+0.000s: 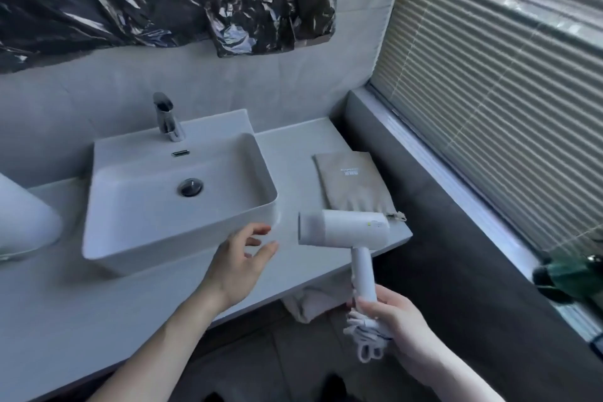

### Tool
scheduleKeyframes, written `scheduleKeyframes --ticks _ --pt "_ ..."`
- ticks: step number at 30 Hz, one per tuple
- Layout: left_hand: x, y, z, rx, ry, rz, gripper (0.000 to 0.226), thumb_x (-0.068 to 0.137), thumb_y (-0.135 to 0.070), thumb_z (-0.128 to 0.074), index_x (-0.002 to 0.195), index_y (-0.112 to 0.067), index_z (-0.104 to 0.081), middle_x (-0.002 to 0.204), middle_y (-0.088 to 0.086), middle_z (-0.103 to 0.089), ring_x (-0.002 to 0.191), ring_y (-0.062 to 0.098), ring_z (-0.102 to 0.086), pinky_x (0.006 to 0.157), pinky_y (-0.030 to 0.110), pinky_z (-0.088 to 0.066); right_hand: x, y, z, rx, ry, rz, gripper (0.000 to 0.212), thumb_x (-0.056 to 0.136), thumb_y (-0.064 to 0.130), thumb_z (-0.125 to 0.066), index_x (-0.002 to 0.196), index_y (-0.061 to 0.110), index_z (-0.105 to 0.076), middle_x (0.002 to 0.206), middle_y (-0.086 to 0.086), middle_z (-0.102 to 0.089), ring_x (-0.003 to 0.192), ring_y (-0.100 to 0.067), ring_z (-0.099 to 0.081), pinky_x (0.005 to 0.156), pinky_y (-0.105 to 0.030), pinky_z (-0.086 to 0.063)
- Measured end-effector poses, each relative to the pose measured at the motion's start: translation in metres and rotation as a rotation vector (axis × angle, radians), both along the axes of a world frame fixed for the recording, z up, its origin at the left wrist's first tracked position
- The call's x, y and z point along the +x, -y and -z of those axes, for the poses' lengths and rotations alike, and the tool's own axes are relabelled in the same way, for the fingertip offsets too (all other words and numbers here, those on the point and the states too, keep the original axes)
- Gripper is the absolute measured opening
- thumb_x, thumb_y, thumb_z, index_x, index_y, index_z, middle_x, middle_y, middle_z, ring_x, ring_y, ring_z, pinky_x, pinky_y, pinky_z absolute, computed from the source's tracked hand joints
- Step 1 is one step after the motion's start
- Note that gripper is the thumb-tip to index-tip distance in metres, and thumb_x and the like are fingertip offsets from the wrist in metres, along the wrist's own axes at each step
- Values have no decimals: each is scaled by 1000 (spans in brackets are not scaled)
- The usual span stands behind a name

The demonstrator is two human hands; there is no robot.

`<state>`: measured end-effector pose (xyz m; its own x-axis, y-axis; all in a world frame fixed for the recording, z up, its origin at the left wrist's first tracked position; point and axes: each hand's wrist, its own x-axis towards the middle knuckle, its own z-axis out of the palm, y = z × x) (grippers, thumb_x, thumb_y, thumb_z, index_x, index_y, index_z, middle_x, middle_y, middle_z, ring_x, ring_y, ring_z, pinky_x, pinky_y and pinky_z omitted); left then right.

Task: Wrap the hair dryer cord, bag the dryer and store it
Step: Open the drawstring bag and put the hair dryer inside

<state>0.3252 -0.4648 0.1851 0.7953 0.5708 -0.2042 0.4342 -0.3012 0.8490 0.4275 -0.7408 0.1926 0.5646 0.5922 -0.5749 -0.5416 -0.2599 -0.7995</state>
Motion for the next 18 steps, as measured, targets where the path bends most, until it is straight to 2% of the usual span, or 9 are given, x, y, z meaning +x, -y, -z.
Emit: scheduleKeyframes --ticks 1,3,5,8,12,15,18 --pt "11 9 7 12 -27 10 28 97 -38 -70 124 -31 -69 125 -14 -66 114 -3 -61 85 17 -47 15 11 3 -16 -12 31 21 83 13 -71 95 -3 -68 81 -16 -67 68 -26 -69 68 -41 -50" --pt "32 26 23 69 -80 36 24 97 -31 -71 121 -31 -70 125 -14 -65 112 -2 -61 90 24 -52 39 27 5 -47 -43 87 26 84 14 -72 104 -3 -70 84 -18 -69 74 -34 -70 70 -44 -49" --pt "53 40 37 120 -142 77 25 94 -31 -72 119 -32 -70 126 -15 -64 111 3 -62 98 32 -53 61 40 9 -52 -63 121 22 81 15 -73 100 5 -74 85 -19 -71 77 -38 -69 71 -48 -46" --pt "88 55 53 176 -235 174 29 92 -32 -69 121 -32 -68 127 -15 -60 114 7 -62 96 28 -49 90 51 17 -77 -55 161 12 89 8 -71 100 4 -75 87 -18 -71 81 -37 -70 71 -43 -50" --pt "148 67 70 274 -327 363 39 93 -35 -64 131 -28 -65 140 -12 -53 127 15 -57 103 32 -47 120 56 29 -128 -46 200 13 95 5 -65 103 0 -74 88 -18 -75 88 -39 -76 76 -42 -55" --pt "199 70 86 323 -390 502 49 93 -34 -61 141 -24 -60 157 -6 -42 142 21 -46 113 39 -44 145 52 32 -152 -31 260 12 95 6 -67 102 1 -75 89 -17 -76 88 -39 -76 80 -47 -55" --pt "246 71 106 384 -484 661 57 96 -30 -59 153 -20 -53 169 2 -28 155 26 -30 123 44 -33 170 46 31 -176 -12 310 14 97 6 -66 105 -1 -74 86 -17 -76 79 -36 -76 73 -44 -56"
